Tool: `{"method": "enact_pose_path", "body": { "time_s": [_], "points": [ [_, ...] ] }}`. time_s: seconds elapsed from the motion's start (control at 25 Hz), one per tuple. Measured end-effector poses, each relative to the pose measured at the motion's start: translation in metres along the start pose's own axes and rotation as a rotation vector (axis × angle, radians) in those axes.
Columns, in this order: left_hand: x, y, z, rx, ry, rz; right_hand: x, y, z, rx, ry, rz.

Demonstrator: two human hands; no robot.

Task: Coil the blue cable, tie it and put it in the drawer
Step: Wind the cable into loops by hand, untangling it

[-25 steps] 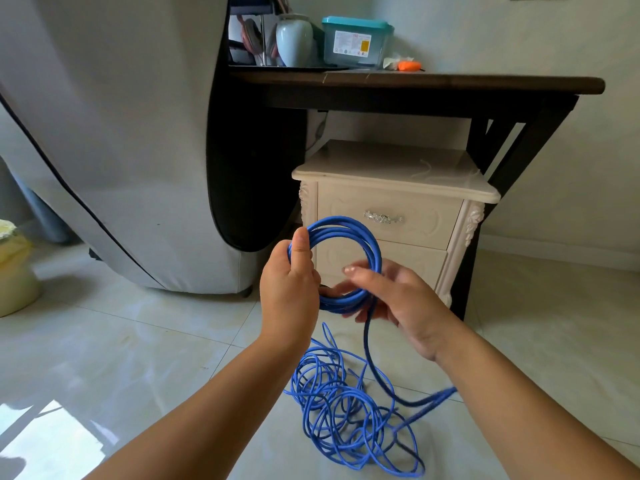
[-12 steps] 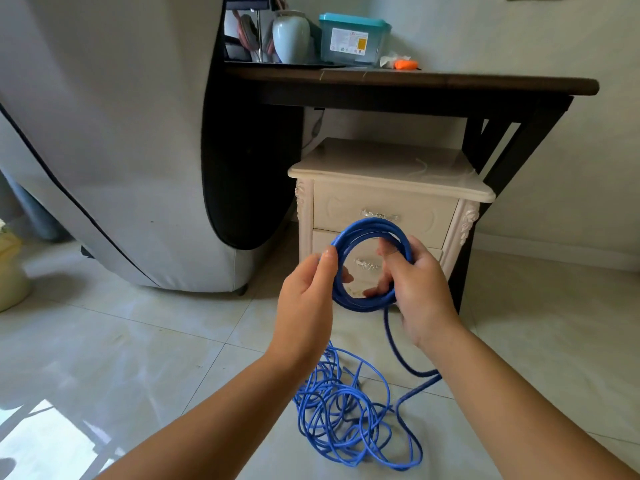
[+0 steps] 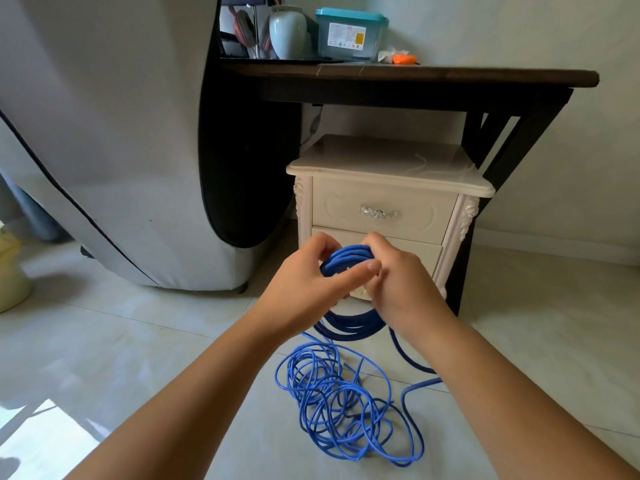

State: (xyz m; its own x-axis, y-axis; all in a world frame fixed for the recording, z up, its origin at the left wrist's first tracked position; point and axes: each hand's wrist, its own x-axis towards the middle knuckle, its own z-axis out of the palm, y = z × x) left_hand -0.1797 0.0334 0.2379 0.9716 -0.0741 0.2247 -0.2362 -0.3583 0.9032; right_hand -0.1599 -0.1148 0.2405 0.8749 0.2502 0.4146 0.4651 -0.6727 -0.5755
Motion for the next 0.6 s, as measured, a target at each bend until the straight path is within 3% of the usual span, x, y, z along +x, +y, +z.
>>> {"method": "enact_pose_path", "body": {
  "time_s": [0.16,0.28,0.4,0.6],
  "points": [
    [0.001,-0.001,0.004,0.149,0.059,0.073,-0.003,0.002,0.005,-0.032,0.069,-0.092],
    [0.002,-0.001,0.003,0.131,0.110,0.106,-0.002,0.000,0.001,0.125,0.080,-0.035],
    [0.005,-0.003,0.003,-0.007,0.215,0.121,0.001,0.003,-0.001,0.395,-0.021,0.152],
    [0.013,-0.002,-0.008,-0.243,0.352,0.041,0.002,0.011,0.004,0.557,-0.302,0.302]
  ]
}}
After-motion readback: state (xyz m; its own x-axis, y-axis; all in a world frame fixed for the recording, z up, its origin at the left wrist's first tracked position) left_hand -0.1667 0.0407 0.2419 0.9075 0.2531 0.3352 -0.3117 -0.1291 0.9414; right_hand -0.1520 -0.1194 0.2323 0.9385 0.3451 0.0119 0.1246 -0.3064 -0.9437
